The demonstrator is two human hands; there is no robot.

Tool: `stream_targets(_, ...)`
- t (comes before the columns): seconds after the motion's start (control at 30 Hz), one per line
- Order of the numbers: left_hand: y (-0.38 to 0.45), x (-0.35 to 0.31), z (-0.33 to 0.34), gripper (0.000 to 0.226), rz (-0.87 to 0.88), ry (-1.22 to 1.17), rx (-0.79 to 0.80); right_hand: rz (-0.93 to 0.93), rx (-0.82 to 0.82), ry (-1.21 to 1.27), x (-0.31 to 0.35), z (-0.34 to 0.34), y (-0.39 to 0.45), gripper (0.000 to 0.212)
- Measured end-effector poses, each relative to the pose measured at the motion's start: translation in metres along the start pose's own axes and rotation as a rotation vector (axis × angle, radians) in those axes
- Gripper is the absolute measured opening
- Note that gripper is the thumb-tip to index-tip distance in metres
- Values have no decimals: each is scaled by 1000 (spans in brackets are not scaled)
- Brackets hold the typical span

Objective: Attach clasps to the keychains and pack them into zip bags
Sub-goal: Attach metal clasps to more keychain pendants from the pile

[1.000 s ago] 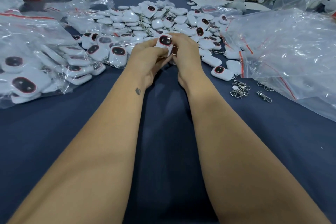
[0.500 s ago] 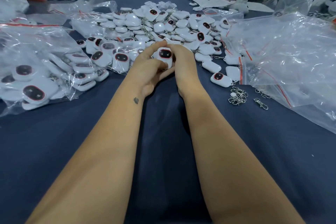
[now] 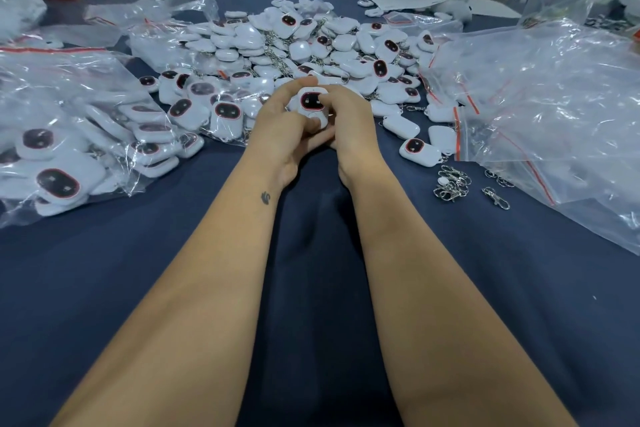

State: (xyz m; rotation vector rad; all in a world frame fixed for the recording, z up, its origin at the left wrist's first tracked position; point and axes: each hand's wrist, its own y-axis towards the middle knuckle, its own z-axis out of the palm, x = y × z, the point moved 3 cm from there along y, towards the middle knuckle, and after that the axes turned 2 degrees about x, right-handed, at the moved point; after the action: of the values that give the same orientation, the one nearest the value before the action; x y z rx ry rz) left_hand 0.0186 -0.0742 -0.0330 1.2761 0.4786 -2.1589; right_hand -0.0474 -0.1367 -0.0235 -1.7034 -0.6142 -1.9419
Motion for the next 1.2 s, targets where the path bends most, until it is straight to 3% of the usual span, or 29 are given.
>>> stream_targets(0.17, 0, 0, 3, 58, 16, 10, 16, -39, 3, 23, 0, -3, -1, 19)
stream_targets(0.4, -5, -8, 7, 36, 162, 165, -22, -124, -50, 228, 1, -12, 6, 19)
stream_targets(0.47, -9, -13, 5, 36, 227, 138, -37, -90, -74, 306, 2, -18, 8, 18)
stream_targets(0.57, -7, -15, -1, 31, 184, -25, -51, 20, -55, 429, 2, -19, 8, 19)
stream_targets(0.67, -5, -12, 3, 25, 55, -123, 3, 59, 23, 290, -1, -9, 6, 15)
stream_targets(0.8, -4, -4, 9, 21, -18, -13, 22, -2, 85, 52, -7, 0, 3, 20)
stream_targets(1.1, -6, -5, 5, 17, -79, -140, 3, -34, 32, 13, -7, 0, 2, 18)
stream_targets(1.2, -4, -3, 3, 31, -105, -98, -13, -9, -28, 70, -4, -4, 1, 15)
